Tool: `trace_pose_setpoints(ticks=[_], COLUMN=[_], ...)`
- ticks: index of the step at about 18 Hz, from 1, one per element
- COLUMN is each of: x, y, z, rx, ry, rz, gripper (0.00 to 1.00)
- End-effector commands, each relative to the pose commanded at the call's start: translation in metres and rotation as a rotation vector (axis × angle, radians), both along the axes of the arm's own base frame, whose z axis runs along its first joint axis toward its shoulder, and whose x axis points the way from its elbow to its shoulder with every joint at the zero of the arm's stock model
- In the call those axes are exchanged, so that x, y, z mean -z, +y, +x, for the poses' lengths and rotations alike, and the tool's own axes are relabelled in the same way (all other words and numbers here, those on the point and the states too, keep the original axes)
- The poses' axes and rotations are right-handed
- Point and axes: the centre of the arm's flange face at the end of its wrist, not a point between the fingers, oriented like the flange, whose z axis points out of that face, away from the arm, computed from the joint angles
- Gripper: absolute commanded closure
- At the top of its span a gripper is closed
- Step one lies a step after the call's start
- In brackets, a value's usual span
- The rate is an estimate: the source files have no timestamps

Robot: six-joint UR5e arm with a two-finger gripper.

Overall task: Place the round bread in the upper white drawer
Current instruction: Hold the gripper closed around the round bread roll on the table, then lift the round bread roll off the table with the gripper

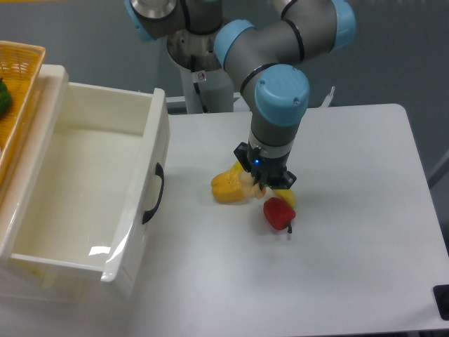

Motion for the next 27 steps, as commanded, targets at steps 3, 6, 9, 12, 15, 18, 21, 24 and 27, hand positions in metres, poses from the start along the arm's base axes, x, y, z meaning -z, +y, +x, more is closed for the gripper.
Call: trace_pose_setpoints(ticks=[3,6,9,12,15,18,21,24,27], x=[-0.002,-0.011,-0.022,-0.027,-0.044,-0.049,-0.058,-0.074,-0.091], y=[0.000,-0.005,-0.006,-0.010,-0.015,-0.015,-0.012,-0.011,-0.014], z=[-0.002,-0.002,0.001,-0.003,0.001,0.003,0.005,0.005,0.014], rx=[-0.006,-0.019,-0.066,-0.121,-0.148,-0.192,-0.309,-0.378,-0.394], ry=[-0.005,-0.004,-0.006,-0.041,-0.040,-0.059,-0.113,-0.143,-0.152], rz=[0.012,0.033,0.061,0.111,0.151,0.180,0.239,0.292,0.328], gripper=[1.00,1.00,1.00,1.00,1.00,1.00,1.00,1.00,1.00])
